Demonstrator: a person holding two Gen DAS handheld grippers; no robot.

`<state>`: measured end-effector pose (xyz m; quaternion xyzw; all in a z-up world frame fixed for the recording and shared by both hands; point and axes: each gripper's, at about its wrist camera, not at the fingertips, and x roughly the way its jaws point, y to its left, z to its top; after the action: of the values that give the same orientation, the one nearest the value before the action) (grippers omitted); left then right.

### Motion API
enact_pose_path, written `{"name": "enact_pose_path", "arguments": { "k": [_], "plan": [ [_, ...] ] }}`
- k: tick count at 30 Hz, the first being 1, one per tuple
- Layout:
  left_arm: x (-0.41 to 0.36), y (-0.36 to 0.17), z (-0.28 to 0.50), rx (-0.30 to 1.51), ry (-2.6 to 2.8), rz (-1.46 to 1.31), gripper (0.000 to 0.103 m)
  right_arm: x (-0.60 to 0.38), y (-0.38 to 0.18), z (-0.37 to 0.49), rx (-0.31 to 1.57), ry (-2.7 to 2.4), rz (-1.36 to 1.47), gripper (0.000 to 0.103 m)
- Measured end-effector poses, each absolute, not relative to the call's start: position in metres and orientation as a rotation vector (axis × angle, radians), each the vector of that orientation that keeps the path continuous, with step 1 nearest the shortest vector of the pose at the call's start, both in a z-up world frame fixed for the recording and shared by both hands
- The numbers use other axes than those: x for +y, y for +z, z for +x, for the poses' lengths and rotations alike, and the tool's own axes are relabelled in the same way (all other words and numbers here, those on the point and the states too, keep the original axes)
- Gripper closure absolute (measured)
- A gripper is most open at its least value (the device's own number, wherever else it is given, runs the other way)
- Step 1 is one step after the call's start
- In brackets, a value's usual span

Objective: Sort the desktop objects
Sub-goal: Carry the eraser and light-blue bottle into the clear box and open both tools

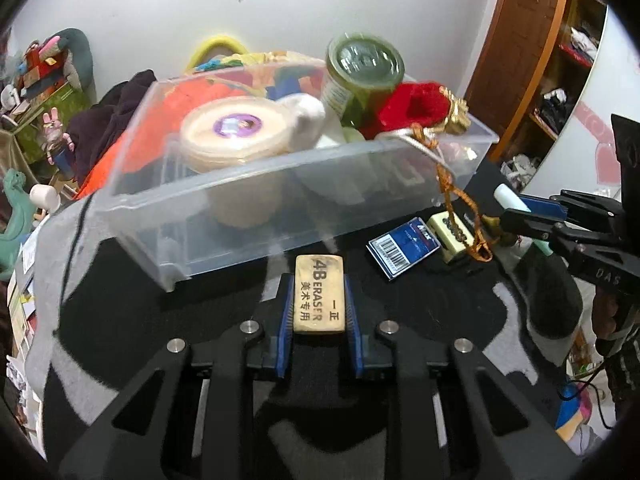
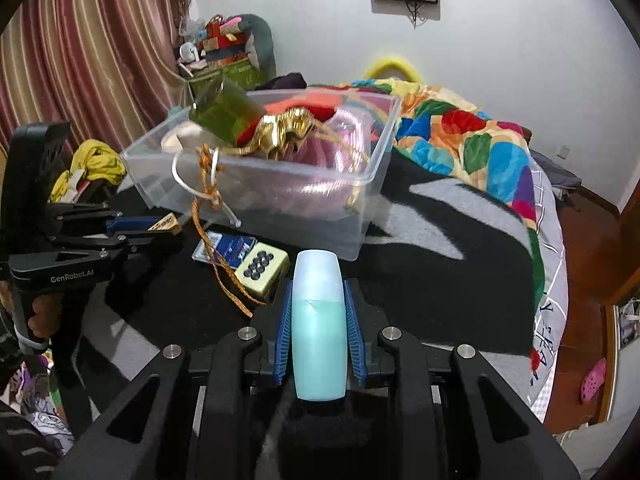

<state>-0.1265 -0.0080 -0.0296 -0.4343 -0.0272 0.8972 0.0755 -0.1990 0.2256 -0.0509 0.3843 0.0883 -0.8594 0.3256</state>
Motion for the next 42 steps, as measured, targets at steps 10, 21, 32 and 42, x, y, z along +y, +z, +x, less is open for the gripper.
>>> {"name": "enact_pose_path", "arguments": {
  "k": [10,21,32,42],
  "plan": [
    [-0.032,0.006,-0.111,-0.121,2.768,-1.220,0.080,0.234,-0.014,-0.197,0.184,-2.292,0.921,0.081],
    [-0.055,0.038,-0.117,-0.207,2.802,-1.172,0.080,0.220,0.013,-0.213,0.183,-2.307,0.881,0.081],
    [-0.082,0.043,-0.154,-0.242,2.837,-1.232,0.080,0.198,0.012,-0.260,0.130,-2.327,0.940,0.081],
    [-0.088,0.028,-0.172,-0.272,2.792,-1.268,0.080,0.179,-0.006,-0.288,0.141,-2.311,1.029,0.081]
  ]
}}
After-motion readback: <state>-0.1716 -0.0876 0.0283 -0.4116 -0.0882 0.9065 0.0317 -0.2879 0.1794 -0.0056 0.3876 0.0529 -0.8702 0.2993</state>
